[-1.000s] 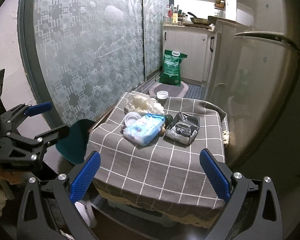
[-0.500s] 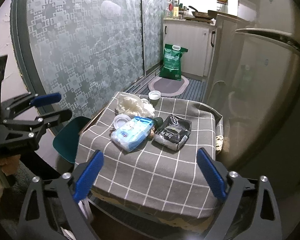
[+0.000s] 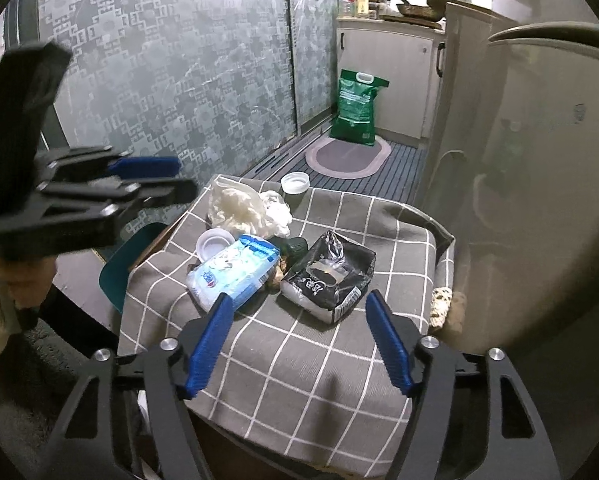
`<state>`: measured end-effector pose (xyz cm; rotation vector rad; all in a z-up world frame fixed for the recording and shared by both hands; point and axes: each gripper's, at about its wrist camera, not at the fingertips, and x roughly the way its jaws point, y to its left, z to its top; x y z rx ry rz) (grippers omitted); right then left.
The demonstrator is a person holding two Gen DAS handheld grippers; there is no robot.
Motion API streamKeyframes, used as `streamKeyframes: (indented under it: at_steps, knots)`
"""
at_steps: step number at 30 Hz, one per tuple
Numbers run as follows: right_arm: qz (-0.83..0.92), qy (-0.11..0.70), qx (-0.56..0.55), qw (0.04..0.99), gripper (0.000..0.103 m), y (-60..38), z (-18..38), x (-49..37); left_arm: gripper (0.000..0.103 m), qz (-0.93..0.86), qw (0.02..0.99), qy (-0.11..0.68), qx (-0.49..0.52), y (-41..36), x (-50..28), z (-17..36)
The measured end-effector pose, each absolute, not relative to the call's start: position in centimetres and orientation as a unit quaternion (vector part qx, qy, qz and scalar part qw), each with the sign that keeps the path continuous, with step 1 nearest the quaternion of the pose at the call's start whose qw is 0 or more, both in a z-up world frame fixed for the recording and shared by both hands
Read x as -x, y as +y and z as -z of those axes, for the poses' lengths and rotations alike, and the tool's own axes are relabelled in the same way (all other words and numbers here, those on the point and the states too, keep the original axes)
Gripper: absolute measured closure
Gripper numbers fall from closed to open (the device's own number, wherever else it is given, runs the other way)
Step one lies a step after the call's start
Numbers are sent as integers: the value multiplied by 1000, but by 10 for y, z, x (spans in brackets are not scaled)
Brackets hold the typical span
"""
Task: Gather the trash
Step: 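Reach the left tool to the white round lid and close on it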
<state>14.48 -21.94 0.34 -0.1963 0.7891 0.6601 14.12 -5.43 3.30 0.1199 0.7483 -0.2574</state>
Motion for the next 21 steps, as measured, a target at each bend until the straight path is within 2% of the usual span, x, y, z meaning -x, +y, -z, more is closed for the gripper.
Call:
streamKeyframes:
  at_steps: [7,14,19,21]
  knots:
    - [-314,386,79,864,45,-224,6,-165,63,138,909,385,-77,-56,-188,-21]
    - [-321,401,65,856,46,-228,15,-175,63,165,890,418,-76,-53,-227,1]
    - [-319,407,59,854,46,-231,18,-179,51,186,884,424,-70,-54,-243,6]
    - [-318,409,59,853,46,-232,20,-181,50,190,880,429,-67,-55,-248,9]
